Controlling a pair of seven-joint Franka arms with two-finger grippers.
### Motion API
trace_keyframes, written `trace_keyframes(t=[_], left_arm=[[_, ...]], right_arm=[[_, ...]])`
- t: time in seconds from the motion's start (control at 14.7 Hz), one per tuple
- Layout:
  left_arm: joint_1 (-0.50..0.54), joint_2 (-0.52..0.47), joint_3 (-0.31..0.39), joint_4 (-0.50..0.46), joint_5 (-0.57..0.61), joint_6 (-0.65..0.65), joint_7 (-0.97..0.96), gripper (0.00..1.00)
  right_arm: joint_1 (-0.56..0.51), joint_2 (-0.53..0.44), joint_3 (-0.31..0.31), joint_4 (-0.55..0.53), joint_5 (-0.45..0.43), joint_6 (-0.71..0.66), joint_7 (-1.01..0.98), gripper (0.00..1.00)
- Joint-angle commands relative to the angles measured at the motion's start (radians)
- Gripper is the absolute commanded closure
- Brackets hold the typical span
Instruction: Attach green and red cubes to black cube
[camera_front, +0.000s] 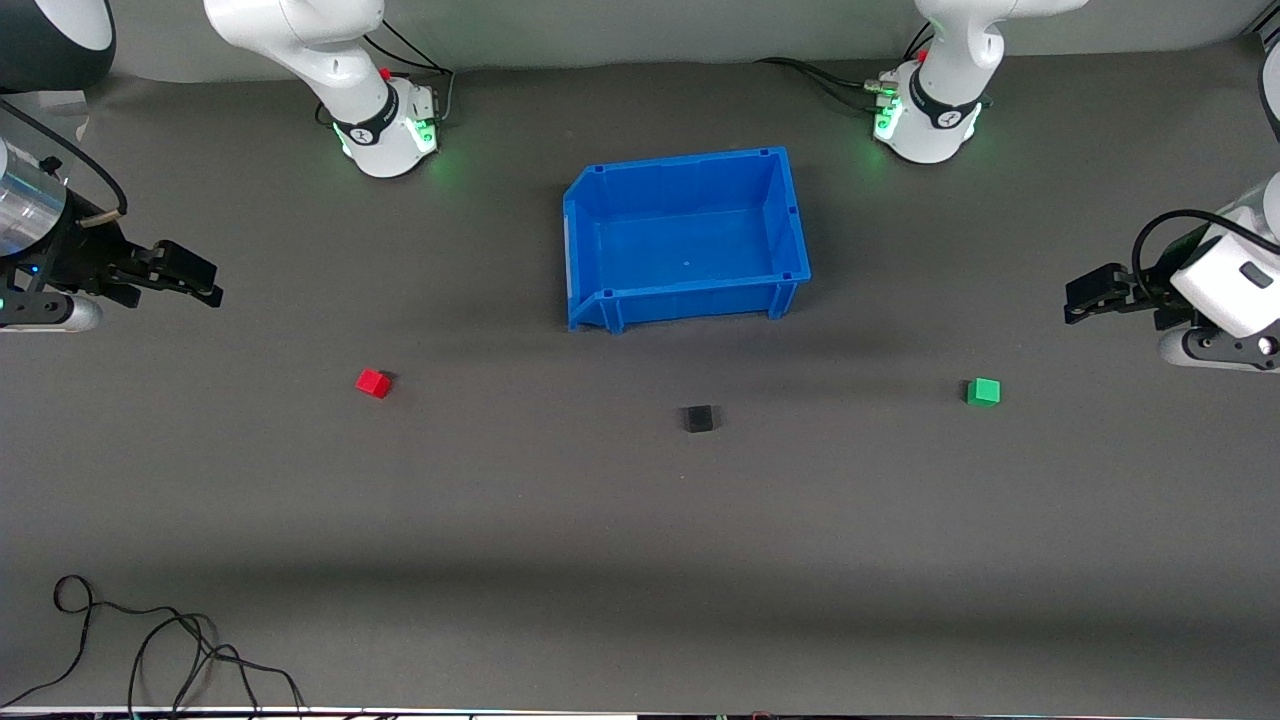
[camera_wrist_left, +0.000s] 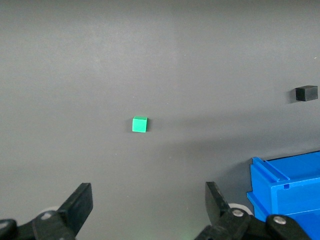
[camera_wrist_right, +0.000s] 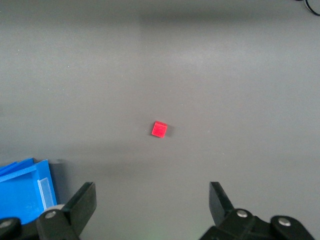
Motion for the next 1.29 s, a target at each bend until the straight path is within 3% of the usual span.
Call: trace_keyframes(t=[0.0,0.41,0.61,0.95,1.22], left_arm=[[-0.004,-0.009,0.002,0.004,0.014,0.004,0.015,0.00],[-0.004,-0.012,0.002,0.007,0.014,0.002,0.015,0.00],[-0.002,-0.015,0.002,0.015,0.014,0.002,0.013,0.00],[-0.002,-0.015,0.002,0.035,0.014,-0.037,0.016,0.00],[0.012,-0.013,0.011,0.035,0.000,-0.053,-0.037,0.00]], right_arm=[[-0.013,-0.030,0.011,-0.047,0.019,0.036,0.019,0.00],[-0.042,0.005,0.003,-0.063,-0.002,0.105,0.082,0.00],[-0.055,0.012,-0.001,-0.144,0.000,0.197,0.163,0.00],[-0.045,0.096,0.002,-0.241,0.010,0.214,0.590,0.00],[-0.039,0.153,0.012,-0.388,0.009,0.395,0.922,0.00]])
